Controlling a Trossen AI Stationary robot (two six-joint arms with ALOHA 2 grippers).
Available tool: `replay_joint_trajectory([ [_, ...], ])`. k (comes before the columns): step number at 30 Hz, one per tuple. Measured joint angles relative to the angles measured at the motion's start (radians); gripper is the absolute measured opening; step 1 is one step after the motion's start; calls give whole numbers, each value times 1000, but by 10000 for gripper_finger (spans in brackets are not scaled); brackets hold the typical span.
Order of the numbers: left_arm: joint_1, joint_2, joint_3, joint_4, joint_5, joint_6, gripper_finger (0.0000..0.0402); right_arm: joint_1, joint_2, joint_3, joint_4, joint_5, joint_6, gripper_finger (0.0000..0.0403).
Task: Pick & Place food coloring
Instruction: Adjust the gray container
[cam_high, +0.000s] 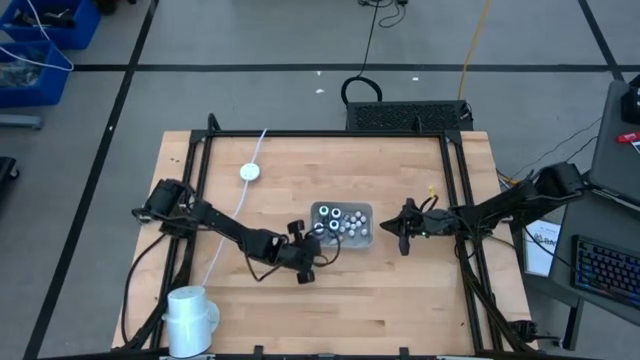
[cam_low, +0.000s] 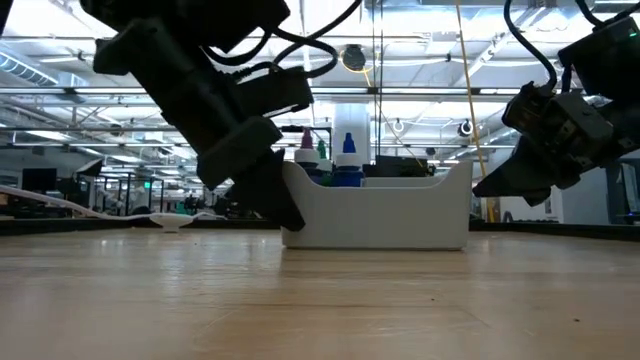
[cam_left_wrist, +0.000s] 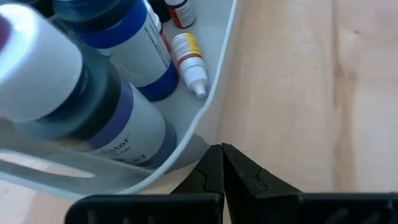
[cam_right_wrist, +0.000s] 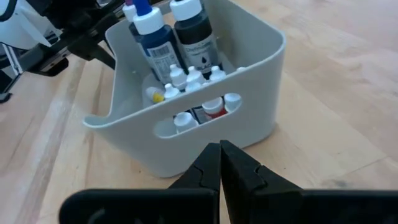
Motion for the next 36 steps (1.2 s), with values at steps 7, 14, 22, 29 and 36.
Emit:
replay_joint_trajectory([
  [7, 29, 0, 0, 15, 12, 35, 5, 0, 73, 31, 24, 0, 0, 0],
  [14, 78, 0, 0, 45, 52, 62, 7, -19, 159, 78, 27, -1, -26, 0],
  [22, 120, 0, 1, 87, 90, 86, 3, -103, 283, 124, 68, -3, -59, 0],
  [29, 127, 0, 1, 100, 111, 108, 3, -179, 389, 187, 124, -55, -117, 0],
  [36, 126, 0, 1, 97, 123, 128, 3, -221, 466, 240, 126, -50, -135, 0],
])
